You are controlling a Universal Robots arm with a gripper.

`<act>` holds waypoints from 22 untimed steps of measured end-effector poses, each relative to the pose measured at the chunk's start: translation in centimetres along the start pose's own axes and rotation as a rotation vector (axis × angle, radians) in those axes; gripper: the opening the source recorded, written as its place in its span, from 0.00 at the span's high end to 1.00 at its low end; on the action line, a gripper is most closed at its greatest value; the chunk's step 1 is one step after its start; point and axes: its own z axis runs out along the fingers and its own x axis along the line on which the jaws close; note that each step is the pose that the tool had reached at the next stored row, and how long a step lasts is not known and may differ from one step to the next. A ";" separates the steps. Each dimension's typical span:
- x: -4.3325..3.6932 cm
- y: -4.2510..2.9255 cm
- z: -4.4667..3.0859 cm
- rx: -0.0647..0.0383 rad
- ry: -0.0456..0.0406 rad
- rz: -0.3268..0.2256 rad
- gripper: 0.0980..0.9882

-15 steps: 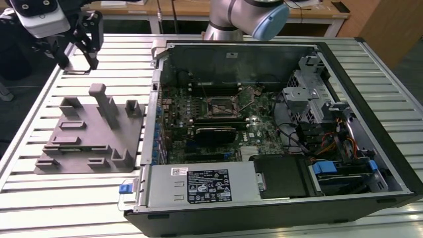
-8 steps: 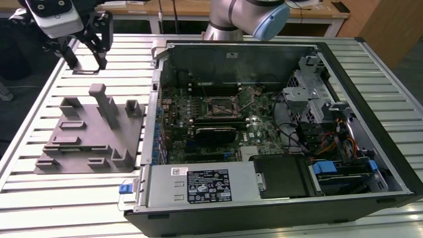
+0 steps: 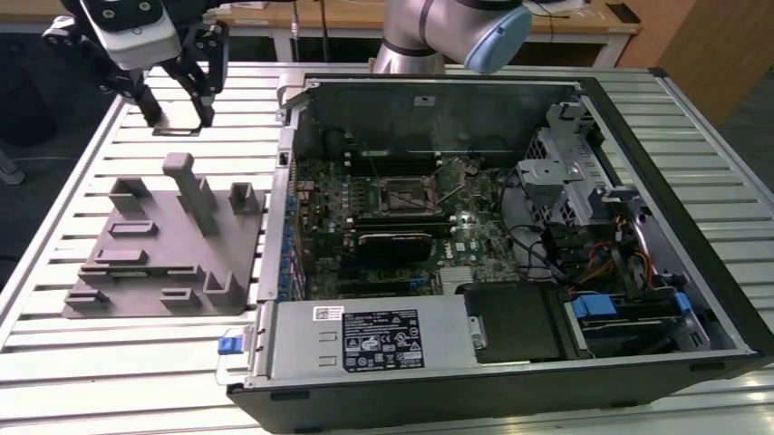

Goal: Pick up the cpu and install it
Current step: 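Pick up the cpu and move it towards the insertion slot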

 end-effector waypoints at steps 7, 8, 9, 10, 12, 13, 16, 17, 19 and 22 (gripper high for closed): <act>-1.41 0.05 0.02 0.000 0.0000 0.000 0.50; -1.59 0.06 0.02 0.000 0.0000 0.000 0.50; -1.75 0.06 0.03 0.000 0.0000 0.000 0.50; -1.93 0.07 0.03 0.000 0.0000 0.000 0.50; -2.33 0.08 0.04 0.000 0.0000 0.000 0.50; -2.55 0.09 0.04 0.000 0.0000 0.000 0.50; -3.22 0.11 0.05 0.000 0.0000 0.000 0.50; -3.45 0.12 0.05 0.000 0.0000 0.000 0.50; -3.87 0.13 0.06 0.000 0.0000 0.000 0.50; -4.51 0.16 0.07 0.000 0.0000 0.000 0.50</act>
